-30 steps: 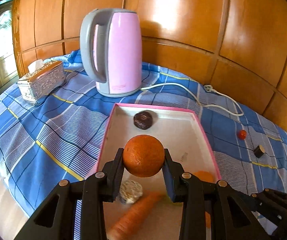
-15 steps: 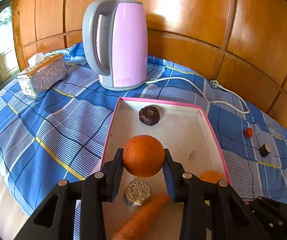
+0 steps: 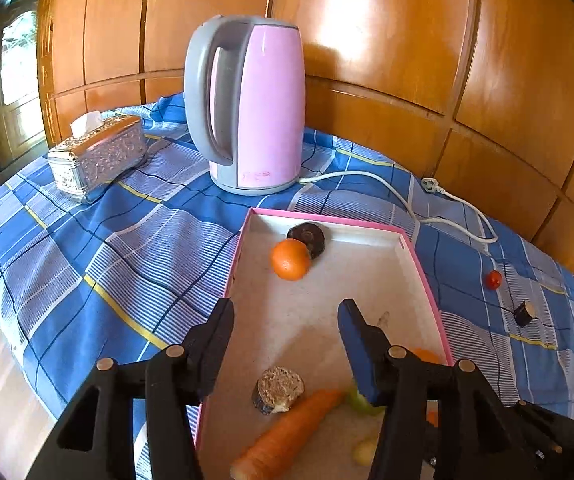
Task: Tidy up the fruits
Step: 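Carry the orange and yellow fruit into the tray and open both grippers, then withdraw both grippers from the tray toward the tomato and dark cylinder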
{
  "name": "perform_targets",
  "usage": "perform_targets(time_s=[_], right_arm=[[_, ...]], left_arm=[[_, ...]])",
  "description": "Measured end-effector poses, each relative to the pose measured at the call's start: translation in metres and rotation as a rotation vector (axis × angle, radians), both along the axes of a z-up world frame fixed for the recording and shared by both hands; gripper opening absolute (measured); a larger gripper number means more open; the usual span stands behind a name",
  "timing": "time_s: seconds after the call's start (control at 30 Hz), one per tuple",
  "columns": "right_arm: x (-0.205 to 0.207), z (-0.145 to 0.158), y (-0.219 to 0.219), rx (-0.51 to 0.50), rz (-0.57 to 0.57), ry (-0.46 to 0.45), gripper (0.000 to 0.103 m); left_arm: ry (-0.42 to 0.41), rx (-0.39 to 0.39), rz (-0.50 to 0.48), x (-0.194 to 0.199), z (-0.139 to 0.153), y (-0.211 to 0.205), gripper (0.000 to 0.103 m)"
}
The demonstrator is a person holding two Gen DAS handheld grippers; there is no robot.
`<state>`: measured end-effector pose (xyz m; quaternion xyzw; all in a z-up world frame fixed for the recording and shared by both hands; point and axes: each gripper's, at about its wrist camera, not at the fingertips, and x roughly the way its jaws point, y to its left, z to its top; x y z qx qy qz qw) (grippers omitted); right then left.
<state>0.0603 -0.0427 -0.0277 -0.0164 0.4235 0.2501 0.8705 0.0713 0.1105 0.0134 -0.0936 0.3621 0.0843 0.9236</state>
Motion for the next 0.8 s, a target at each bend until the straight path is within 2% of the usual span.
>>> perform_targets(time_s=[0.8], right_arm=[[0.0,0.009,-0.051,0.036,-0.197,-0.036,0.036]], left_arm=[[-0.011,0.058,-0.121,-0.016,0.002,-0.053,0.053]])
